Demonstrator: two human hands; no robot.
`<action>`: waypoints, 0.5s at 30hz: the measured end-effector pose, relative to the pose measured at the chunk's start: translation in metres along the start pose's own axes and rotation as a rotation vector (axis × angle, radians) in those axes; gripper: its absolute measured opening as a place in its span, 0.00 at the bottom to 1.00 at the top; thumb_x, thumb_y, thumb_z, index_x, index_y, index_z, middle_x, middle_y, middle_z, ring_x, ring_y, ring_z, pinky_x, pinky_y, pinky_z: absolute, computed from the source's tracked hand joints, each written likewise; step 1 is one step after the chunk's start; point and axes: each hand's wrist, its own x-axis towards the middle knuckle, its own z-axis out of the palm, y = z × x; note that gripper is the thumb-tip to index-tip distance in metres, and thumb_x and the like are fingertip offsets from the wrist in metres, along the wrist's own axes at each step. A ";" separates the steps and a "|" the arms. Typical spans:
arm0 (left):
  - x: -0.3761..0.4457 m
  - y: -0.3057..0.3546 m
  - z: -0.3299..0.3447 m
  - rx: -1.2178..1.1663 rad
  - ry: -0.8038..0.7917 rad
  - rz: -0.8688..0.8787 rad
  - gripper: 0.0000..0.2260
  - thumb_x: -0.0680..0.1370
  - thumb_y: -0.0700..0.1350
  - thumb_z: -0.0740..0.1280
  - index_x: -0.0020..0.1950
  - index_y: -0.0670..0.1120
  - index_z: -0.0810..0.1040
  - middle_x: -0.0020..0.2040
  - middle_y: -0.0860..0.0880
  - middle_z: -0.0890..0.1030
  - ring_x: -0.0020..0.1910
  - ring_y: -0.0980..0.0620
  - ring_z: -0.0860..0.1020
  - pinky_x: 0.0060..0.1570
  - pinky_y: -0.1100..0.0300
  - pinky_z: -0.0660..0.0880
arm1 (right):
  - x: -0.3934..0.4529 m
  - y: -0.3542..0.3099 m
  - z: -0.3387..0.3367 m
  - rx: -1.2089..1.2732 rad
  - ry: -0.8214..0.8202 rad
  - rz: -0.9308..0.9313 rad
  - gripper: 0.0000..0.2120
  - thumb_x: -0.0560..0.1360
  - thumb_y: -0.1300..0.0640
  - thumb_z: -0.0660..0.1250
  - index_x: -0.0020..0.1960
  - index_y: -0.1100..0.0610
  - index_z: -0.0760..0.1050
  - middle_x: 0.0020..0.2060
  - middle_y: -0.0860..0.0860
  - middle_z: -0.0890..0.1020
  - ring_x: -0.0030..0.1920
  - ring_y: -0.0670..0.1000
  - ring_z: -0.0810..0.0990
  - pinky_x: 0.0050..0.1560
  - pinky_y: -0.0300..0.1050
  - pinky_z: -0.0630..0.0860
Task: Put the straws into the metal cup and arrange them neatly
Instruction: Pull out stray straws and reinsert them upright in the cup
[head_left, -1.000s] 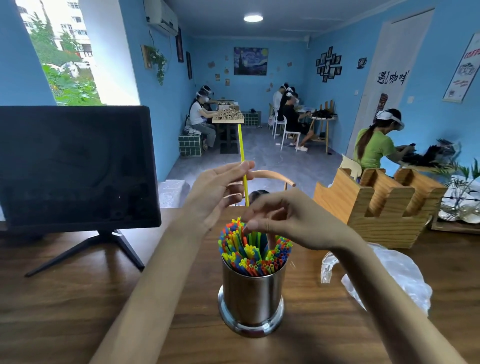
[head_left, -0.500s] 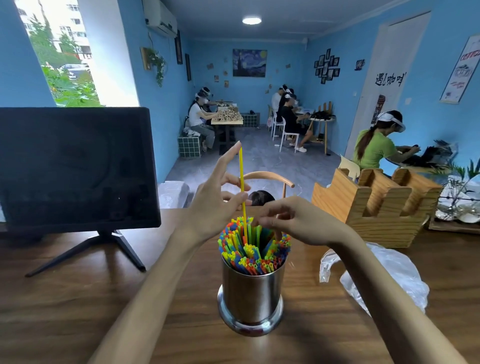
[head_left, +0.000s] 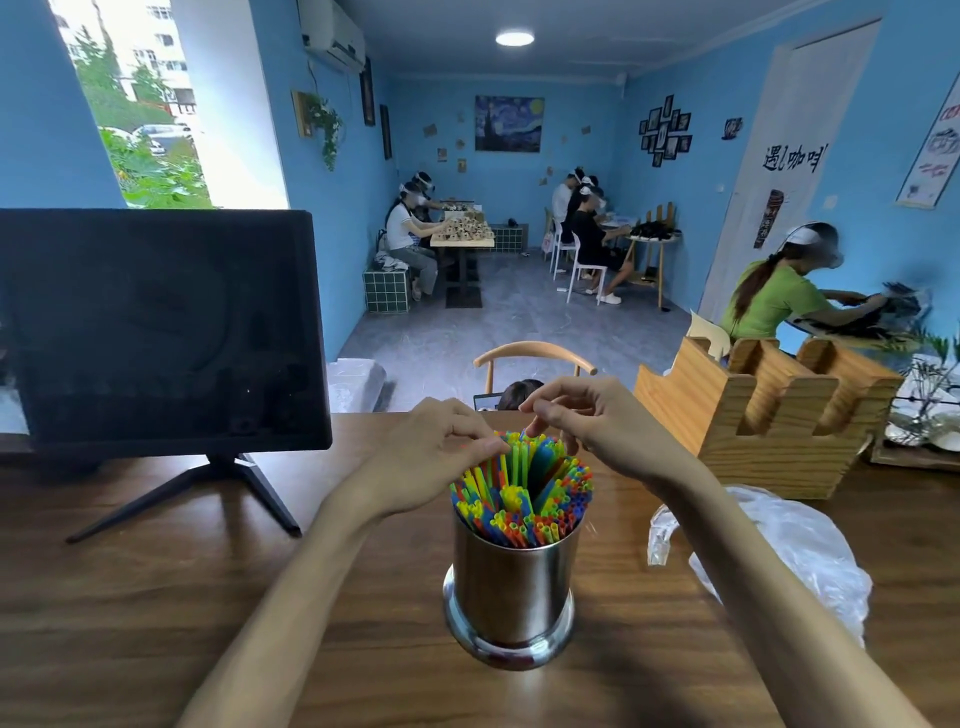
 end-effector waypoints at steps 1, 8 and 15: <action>-0.001 -0.001 -0.003 -0.009 0.002 -0.001 0.06 0.80 0.50 0.70 0.51 0.59 0.87 0.51 0.57 0.80 0.54 0.63 0.76 0.52 0.67 0.72 | 0.000 0.001 0.001 -0.019 -0.006 -0.003 0.06 0.82 0.57 0.67 0.52 0.56 0.83 0.41 0.51 0.87 0.38 0.44 0.82 0.37 0.40 0.76; -0.013 -0.001 -0.015 0.035 0.025 -0.053 0.03 0.72 0.48 0.79 0.43 0.55 0.87 0.40 0.55 0.83 0.38 0.61 0.76 0.38 0.69 0.71 | -0.002 0.005 0.000 -0.044 -0.037 -0.012 0.06 0.81 0.55 0.68 0.53 0.55 0.83 0.41 0.48 0.87 0.43 0.48 0.84 0.37 0.38 0.76; -0.004 0.003 -0.010 0.177 0.036 -0.060 0.04 0.72 0.51 0.78 0.41 0.54 0.87 0.32 0.64 0.80 0.33 0.63 0.75 0.35 0.66 0.69 | -0.004 0.007 0.000 -0.025 -0.042 -0.010 0.06 0.81 0.55 0.68 0.53 0.55 0.83 0.42 0.49 0.87 0.43 0.49 0.84 0.38 0.39 0.77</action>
